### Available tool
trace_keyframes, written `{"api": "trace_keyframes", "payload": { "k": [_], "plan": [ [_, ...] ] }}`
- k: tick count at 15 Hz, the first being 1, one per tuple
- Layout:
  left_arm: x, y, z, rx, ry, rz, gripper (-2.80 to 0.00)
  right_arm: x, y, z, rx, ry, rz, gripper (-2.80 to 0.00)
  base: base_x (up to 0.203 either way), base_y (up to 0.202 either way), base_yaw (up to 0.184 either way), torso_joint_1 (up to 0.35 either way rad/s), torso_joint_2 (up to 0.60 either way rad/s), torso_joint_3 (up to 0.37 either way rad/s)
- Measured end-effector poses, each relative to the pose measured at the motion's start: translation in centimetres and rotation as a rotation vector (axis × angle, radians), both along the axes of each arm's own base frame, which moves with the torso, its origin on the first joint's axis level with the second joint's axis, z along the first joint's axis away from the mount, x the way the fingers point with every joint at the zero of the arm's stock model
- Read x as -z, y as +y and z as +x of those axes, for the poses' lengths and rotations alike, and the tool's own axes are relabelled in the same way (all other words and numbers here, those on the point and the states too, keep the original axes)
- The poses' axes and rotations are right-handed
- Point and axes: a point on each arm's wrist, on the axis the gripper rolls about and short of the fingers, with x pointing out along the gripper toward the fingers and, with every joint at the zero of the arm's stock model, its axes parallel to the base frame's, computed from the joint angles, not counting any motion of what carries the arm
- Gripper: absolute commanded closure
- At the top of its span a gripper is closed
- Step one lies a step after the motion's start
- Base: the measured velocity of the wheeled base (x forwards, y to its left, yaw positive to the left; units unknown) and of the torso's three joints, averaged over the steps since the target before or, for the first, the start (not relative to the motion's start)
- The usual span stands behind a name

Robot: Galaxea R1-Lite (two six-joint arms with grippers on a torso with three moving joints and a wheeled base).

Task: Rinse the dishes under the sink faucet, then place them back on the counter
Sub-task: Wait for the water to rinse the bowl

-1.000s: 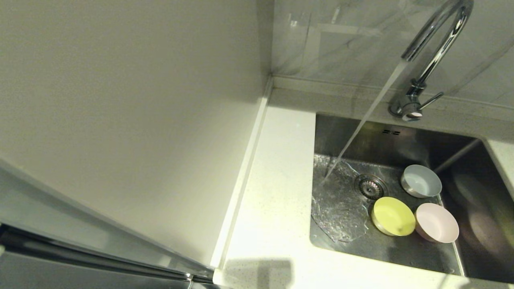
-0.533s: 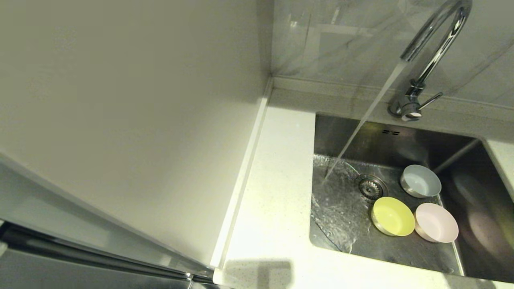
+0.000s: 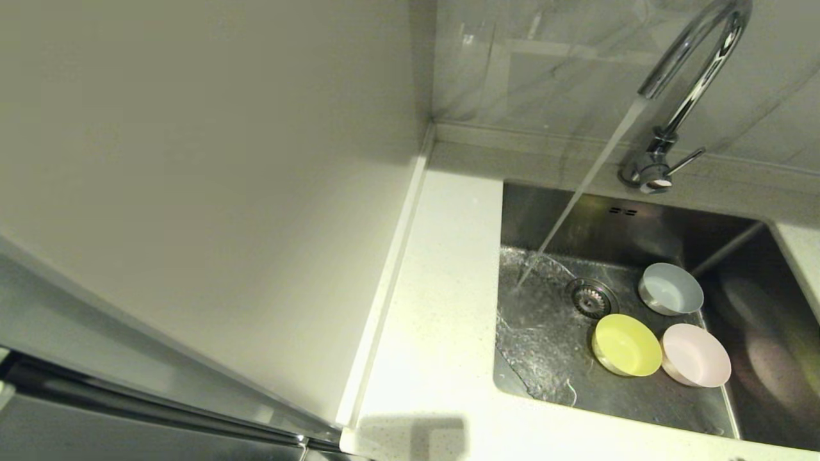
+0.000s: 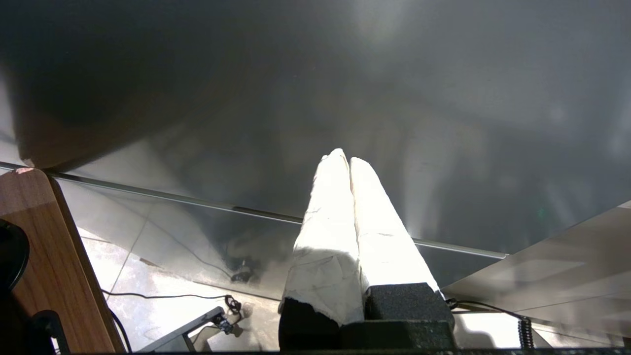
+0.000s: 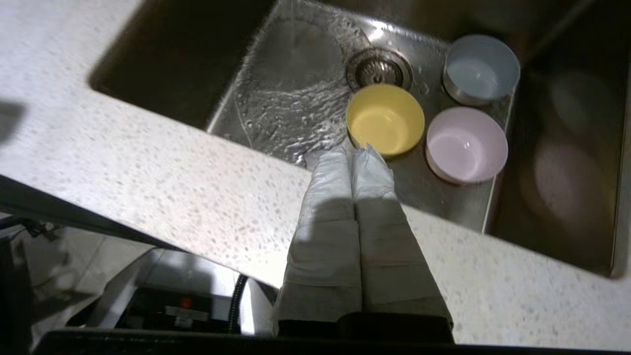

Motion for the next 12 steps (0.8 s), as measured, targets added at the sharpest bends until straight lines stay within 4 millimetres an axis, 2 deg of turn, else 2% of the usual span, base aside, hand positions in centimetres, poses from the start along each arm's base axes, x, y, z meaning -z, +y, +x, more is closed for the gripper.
{"api": "trace_keyframes", "payload": {
  "k": [7, 12],
  "plan": [
    [0.0, 0.0, 0.0, 0.000, 0.000, 0.000, 0.00, 4.7, -0.4, -1.0, 0.072, 0.007, -0.017, 0.00, 0.000, 0.000, 0.000, 0.000, 0.00, 0.000],
    [0.0, 0.0, 0.0, 0.000, 0.000, 0.000, 0.00, 5.4, -0.4, -1.8, 0.061, -0.105, -0.017, 0.00, 0.000, 0.000, 0.000, 0.000, 0.00, 0.000]
  ]
}}
